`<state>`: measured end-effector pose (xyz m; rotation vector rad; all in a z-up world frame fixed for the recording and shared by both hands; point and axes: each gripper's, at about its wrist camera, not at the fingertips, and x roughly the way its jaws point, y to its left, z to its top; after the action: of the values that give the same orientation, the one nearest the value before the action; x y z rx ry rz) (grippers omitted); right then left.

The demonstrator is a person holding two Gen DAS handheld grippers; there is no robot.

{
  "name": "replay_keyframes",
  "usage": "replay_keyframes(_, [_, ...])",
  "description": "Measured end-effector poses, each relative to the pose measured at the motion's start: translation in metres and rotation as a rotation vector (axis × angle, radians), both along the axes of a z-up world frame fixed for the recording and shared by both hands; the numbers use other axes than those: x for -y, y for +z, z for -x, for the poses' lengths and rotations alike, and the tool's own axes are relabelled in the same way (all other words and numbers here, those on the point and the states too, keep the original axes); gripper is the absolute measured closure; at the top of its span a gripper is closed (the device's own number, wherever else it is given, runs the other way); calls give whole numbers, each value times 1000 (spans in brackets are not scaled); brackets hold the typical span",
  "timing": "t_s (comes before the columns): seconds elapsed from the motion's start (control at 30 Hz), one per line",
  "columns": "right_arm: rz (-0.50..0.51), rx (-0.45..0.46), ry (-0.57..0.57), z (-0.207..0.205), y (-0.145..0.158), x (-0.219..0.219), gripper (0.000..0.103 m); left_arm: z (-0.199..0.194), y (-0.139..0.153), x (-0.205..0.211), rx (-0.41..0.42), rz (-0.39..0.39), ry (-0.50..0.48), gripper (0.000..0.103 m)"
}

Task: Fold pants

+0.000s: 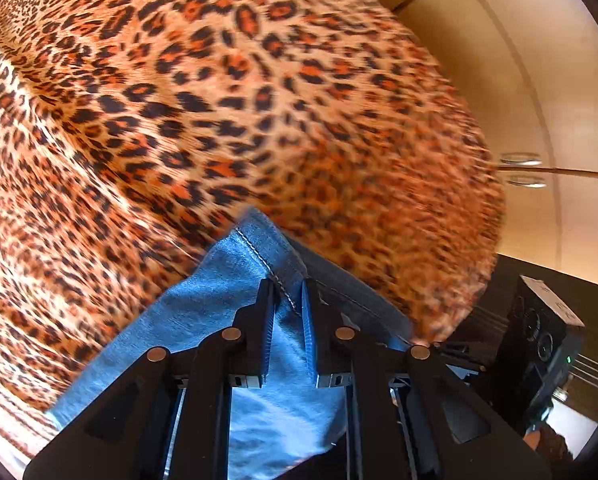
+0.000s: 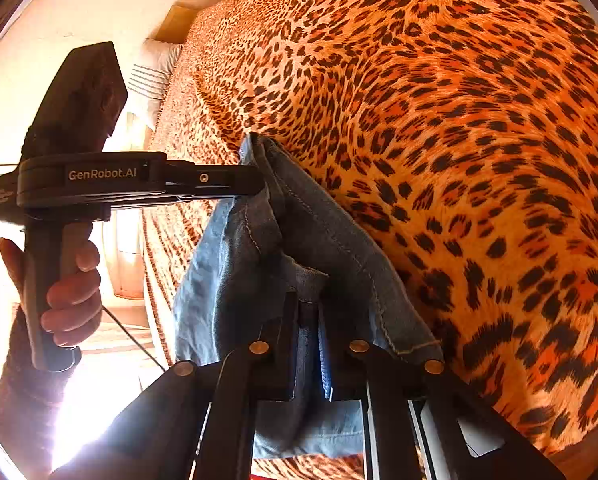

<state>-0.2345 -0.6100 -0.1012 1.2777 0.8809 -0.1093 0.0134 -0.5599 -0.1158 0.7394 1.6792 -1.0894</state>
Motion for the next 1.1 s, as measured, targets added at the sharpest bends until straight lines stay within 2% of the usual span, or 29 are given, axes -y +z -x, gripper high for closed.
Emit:
replay_keyframes(0.03, [-10, 26, -5, 12, 7, 0, 96, 6, 5, -3, -11, 22, -8, 92])
replay_keyframes(0.07, [-3, 34, -5, 26, 15, -2, 97, 10, 8, -4, 13, 36, -19, 92])
replay_keyframes(0.13, [22, -21, -8, 51, 18, -5, 97, 12, 0, 0, 63, 12, -14, 92])
replay_keyframes(0.2, [26, -86, -18, 66, 6, -2, 97, 6, -14, 4, 84, -29, 41, 92])
replay_keyframes(0.27, [22, -113, -33, 75, -2, 0, 100, -1, -21, 7, 57, -51, 107, 92])
replay_keyframes(0.33, [22, -108, -34, 76, 2, 2, 98, -5, -16, 7, 38, -29, 165, 92])
replay_keyframes(0.37, [36, -101, -24, 74, 7, 2, 92, -10, -10, 5, 34, -7, 181, 92])
replay_keyframes(0.43, [78, -94, -26, 75, 17, 2, 91, -18, 4, 0, 32, 22, 199, 90])
replay_keyframes(0.47, [93, -92, -34, 75, 22, 5, 90, -22, 9, -6, 30, 29, 214, 84])
replay_keyframes(0.53, [138, -115, -73, 81, 28, 13, 81, -38, 20, -24, 32, 43, 260, 70])
replay_keyframes(0.57, [147, -120, -90, 82, 30, 19, 71, -48, 25, -37, 37, 46, 285, 58])
replay_keyframes(0.6, [148, -123, -105, 83, 31, 26, 65, -58, 29, -52, 39, 45, 313, 52])
replay_keyframes(0.67, [130, -126, -115, 81, 31, 35, 59, -69, 31, -88, 16, 47, 379, 51])
replay_keyframes(0.7, [116, -128, -106, 79, 28, 39, 50, -79, 32, -112, -1, 42, 414, 51])
replay_keyframes(0.73, [118, -144, -103, 77, 27, 41, 46, -84, 30, -134, -16, 36, 452, 51])
replay_keyframes(0.8, [122, -160, -74, 69, 22, 34, 45, -91, 17, -166, -27, 16, 523, 51])
replay_keyframes(0.87, [116, -182, -41, 57, 14, 25, 45, -94, 10, -209, -25, -12, 593, 51])
replay_keyframes(0.93, [156, -159, -17, 42, 12, 14, 45, -97, 7, -253, -36, -27, 677, 51])
replay_keyframes(0.97, [186, -147, 14, 37, 14, 10, 58, -96, 7, -275, -49, -26, 729, 51])
replay_keyframes(1.0, [176, -148, 51, 32, 13, 5, 92, -95, 7, -296, -66, -14, 782, 51])
replay_keyframes(1.1, [199, -118, 52, 39, 30, -2, 91, -84, 14, -358, -93, 23, 904, 51])
